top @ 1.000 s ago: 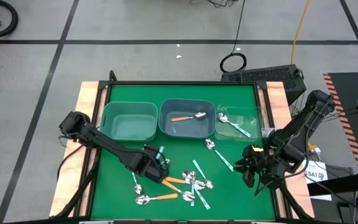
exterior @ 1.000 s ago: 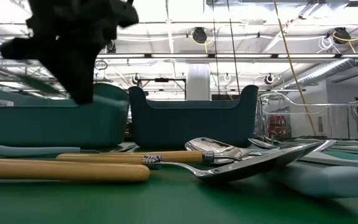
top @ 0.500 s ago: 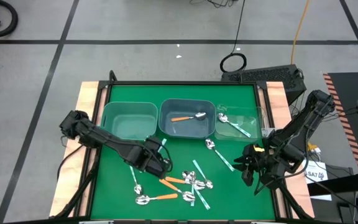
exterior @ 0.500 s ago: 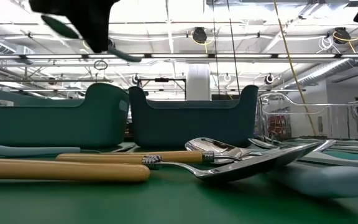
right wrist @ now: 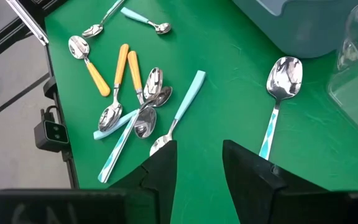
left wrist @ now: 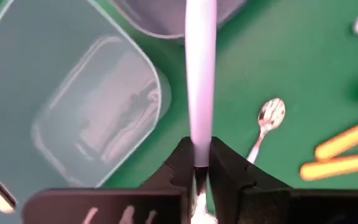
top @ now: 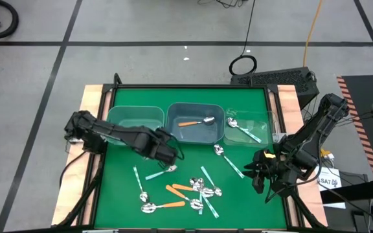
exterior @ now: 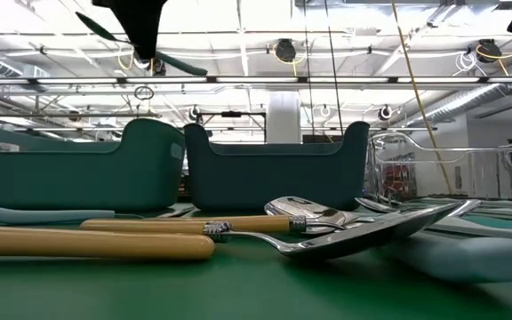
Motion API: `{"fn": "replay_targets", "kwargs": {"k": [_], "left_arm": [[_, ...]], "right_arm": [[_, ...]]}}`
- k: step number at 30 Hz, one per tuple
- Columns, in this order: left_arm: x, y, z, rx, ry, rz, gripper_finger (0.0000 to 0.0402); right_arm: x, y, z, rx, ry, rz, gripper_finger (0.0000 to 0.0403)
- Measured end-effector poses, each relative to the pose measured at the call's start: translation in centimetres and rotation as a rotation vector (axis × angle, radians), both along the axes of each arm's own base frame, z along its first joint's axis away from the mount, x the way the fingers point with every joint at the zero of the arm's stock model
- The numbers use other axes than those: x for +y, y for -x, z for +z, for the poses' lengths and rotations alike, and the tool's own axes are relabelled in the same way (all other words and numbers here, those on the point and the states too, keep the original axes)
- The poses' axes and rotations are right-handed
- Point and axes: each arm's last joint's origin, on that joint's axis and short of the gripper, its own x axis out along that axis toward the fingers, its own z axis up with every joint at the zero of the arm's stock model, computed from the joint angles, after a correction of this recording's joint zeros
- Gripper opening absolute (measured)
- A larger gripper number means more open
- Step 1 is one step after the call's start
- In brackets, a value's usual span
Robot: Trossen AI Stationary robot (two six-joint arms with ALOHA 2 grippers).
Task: Sort silverware by color (type)
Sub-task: Put the blue spoon into the green bin
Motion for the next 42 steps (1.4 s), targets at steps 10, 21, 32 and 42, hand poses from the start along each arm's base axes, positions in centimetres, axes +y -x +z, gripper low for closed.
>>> {"fn": "replay_targets", "kwargs": {"k": [10,21,32,42], "left_arm": [[5.7,4.5,4.9,-0.046,-0.096,-0.207,0.0029],[9.0,11.5,-0.3,-0.122,-0.035,-0.131,0.0029],[9.0,12.3,-5.4,-0.047,-0.041,-0.285,0.0029],[11.2,12.6,-7.4,0.014,-0.058,-0.320,0.0029]], "right_arm": [[0.0,0.0,0.0,0.004,0.002,0.000,0.0123],[-0.3,0.1,-0.1,-0.017,0.054,-0.023,0.0123],[-0.5,-0.1,0.0,-0.020,0.011,-0.074,0.0123],[-1.0,-1.4,0.3,-0.072,-0.102,-0.195,0.0123]]}}
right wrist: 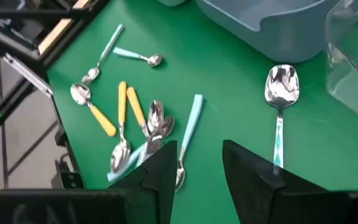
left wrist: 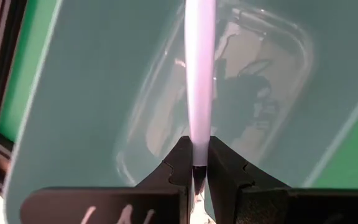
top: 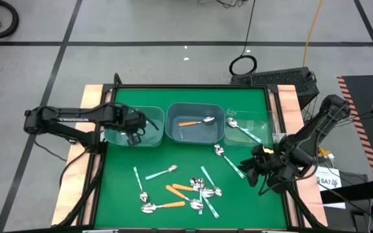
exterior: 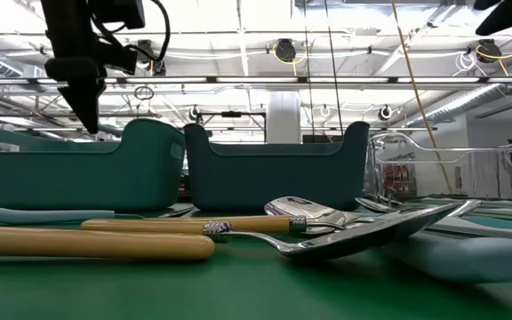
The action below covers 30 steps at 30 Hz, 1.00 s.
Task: Sort silverware by color (type)
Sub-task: Put the blue spoon into the green bin, then put the white spoon into the transparent bin
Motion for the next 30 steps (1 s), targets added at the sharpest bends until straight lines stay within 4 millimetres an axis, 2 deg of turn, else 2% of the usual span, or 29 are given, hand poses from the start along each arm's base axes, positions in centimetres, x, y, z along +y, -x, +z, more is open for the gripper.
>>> {"fn": "replay_targets", "kwargs": {"k": [4,9,12,20,30], "left_arm": [[0.9,0.0,-0.9,0.015,-0.012,-0.062,0.0029],[1.6,0.2,-3.0,0.004,0.006,-0.090,0.0029],[1.8,0.4,-4.1,0.009,0.008,-0.083,0.0044],[2.6,0.3,-4.4,0.011,0.008,-0.053,0.0062],[3.4,-0.8,-6.2,0.067,0.065,-0.011,0.0066]], "right_arm": [[-0.5,-0.5,0.0,-0.006,-0.003,-0.035,0.0123],[-1.0,-1.2,0.2,-0.026,-0.023,-0.074,0.0123],[-1.3,-1.5,0.3,-0.039,-0.035,-0.097,0.0123],[-2.0,-2.2,0.3,-0.051,-0.037,-0.143,0.0123],[-3.4,-3.1,0.5,-0.050,0.022,-0.166,0.0123]]}}
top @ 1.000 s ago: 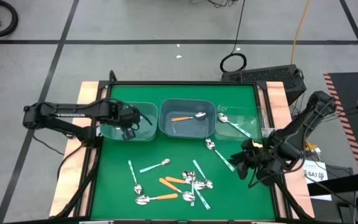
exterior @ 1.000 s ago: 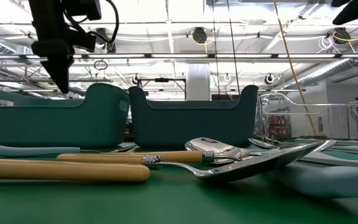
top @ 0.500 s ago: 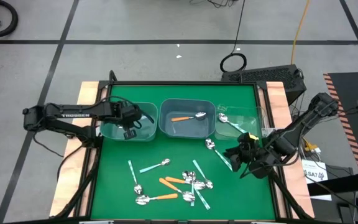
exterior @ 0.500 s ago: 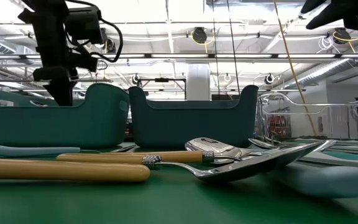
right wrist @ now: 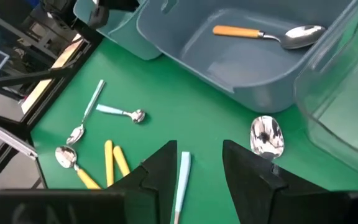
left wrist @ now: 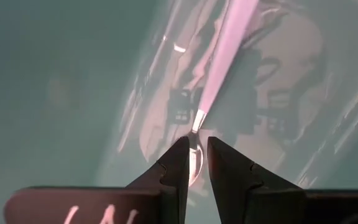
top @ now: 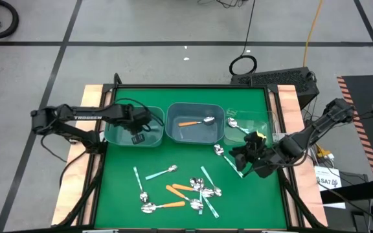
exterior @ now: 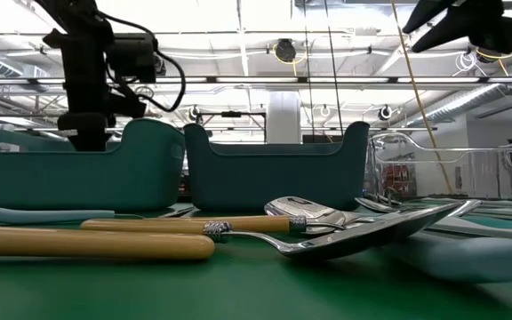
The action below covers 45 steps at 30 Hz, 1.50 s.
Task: Sort silverware by color (type)
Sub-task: Put the white spoon into the transparent bin
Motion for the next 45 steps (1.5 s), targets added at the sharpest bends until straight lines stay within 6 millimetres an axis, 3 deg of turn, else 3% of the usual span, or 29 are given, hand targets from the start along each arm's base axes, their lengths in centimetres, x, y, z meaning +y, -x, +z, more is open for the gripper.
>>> {"fn": "replay_targets", "kwargs": {"k": [6,11,21,27,32,45], "left_arm": [[0.0,0.1,0.2,-0.006,0.012,0.085,0.0067],[0.1,-0.4,2.0,-0.026,0.008,0.100,0.0067],[0.7,-1.9,8.2,-0.122,-0.113,0.186,0.0131],[-0.2,-2.3,12.5,-0.218,-0.096,0.287,0.0145],[-2.4,-3.3,14.2,-0.341,-0.024,0.285,0.0145],[-11.3,-4.6,14.4,-0.495,0.188,0.243,0.0145]], "right_arm": [[-0.2,-0.3,0.1,-0.014,0.005,0.003,0.0123],[-0.2,-0.4,0.2,-0.020,0.012,0.013,0.0123],[-0.1,-0.6,0.3,-0.025,0.022,0.042,0.0123],[0.3,-0.5,0.2,0.045,-0.017,0.182,0.0123],[0.7,-0.4,0.1,0.089,-0.111,0.271,0.0123],[1.8,0.0,-0.8,0.177,-0.130,0.331,0.0123]]}}
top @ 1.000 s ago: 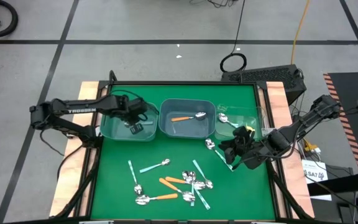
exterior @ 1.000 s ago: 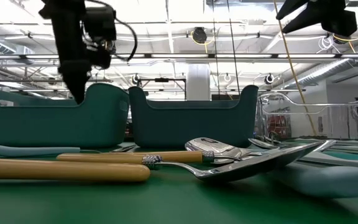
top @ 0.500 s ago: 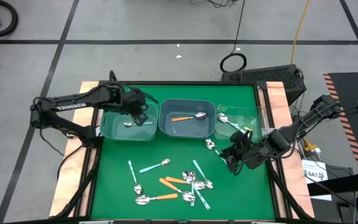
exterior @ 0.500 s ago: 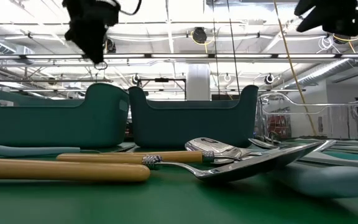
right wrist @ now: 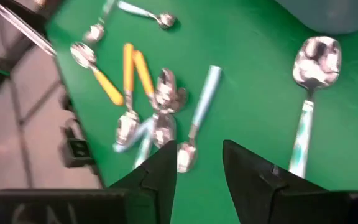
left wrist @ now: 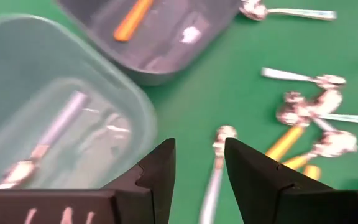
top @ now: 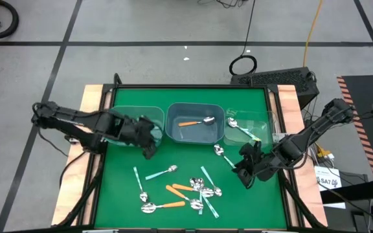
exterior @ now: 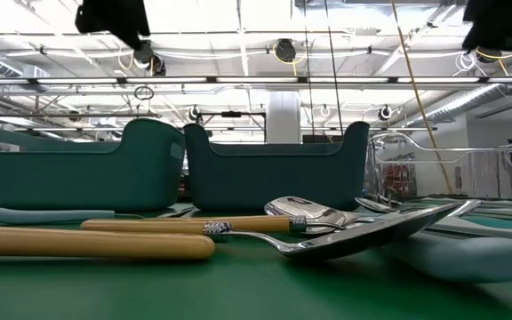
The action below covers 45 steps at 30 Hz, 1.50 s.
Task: Sort silverware by color (type)
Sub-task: Put the white spoon into the transparent bin
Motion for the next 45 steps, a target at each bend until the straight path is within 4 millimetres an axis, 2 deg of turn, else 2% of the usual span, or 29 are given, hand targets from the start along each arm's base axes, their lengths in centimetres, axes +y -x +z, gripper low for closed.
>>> {"fn": "replay_targets", "kwargs": {"k": [7,13,17,24,29,38,45], "left_arm": [[-4.0,0.1,-0.4,-0.040,0.101,0.003,0.0145],[-6.0,0.4,-0.9,-0.028,0.132,0.033,0.0145],[-6.6,0.2,-1.5,-0.018,0.100,0.034,0.0145],[-6.8,-1.1,-2.7,0.010,0.028,0.012,0.0145],[-7.1,-1.6,-3.4,0.028,0.002,0.013,0.0145],[-7.1,-2.7,-3.8,-0.014,-0.068,-0.020,0.0145],[-6.4,-3.0,-3.8,-0.017,-0.088,-0.013,0.0145]], "right_arm": [[0.7,-0.9,-2.0,0.101,0.111,0.052,0.0123],[0.9,-1.5,-3.9,0.216,0.130,-0.034,0.0125],[0.6,-2.0,-5.1,0.309,0.131,-0.060,0.0144],[-0.2,-2.3,-6.3,0.439,0.129,-0.113,0.0191],[-1.0,-2.6,-6.4,0.461,0.134,-0.144,0.0212],[-2.9,-3.5,-6.4,0.472,0.132,-0.205,0.0217],[-3.6,-4.2,-6.7,0.472,0.110,-0.202,0.0217]]}}
